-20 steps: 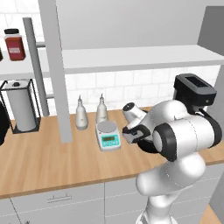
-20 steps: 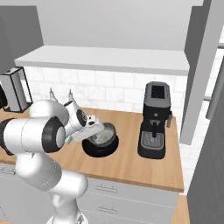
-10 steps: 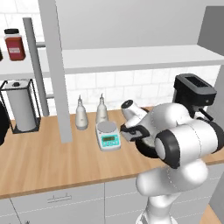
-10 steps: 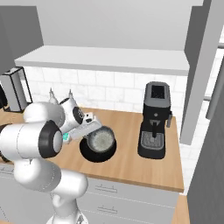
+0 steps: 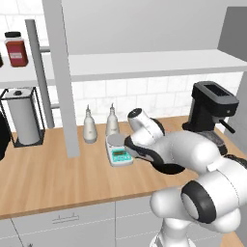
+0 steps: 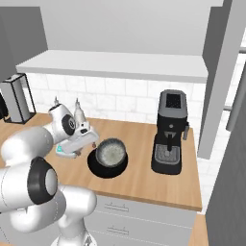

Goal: Pick up the bowls on the counter and stack them on top of one another in the open cabinet. Place the smaller bowl on top of the larger bowl.

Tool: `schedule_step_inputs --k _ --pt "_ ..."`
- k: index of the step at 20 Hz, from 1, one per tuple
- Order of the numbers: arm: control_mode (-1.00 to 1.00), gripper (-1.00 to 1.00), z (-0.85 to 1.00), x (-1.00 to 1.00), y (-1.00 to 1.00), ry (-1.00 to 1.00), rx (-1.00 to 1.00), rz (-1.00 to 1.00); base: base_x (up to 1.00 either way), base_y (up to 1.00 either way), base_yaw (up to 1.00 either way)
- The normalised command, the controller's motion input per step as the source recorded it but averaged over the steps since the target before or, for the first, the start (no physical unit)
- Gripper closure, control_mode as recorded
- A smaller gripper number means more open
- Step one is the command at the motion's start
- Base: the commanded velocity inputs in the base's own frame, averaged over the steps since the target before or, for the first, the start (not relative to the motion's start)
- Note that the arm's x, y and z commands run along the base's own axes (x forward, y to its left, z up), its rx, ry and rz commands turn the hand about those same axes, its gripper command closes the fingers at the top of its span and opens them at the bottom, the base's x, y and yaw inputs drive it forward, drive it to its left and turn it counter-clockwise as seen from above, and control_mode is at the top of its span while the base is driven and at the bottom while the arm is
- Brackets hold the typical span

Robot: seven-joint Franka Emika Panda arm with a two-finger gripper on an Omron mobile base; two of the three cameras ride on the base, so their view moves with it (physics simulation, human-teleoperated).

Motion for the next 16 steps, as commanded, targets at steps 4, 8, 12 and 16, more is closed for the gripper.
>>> schedule_step_inputs --k 4,8,12,16 --pt "-1.0 -1.0 -0.57 -0.2 0.0 0.0 0.06 0.0 0.0 0.0 0.0" --pt "-1.0 -1.0 -0.47 0.0 -0.01 -0.01 0.03 0.0 0.0 0.0 0.0" --pt "-1.0 -1.0 -0.35 0.0 -0.01 -0.06 0.0 0.0 0.0 0.0 0.0" --pt "-1.0 1.0 -0.13 0.0 0.0 0.0 0.0 0.0 0.0 0.0 0.0"
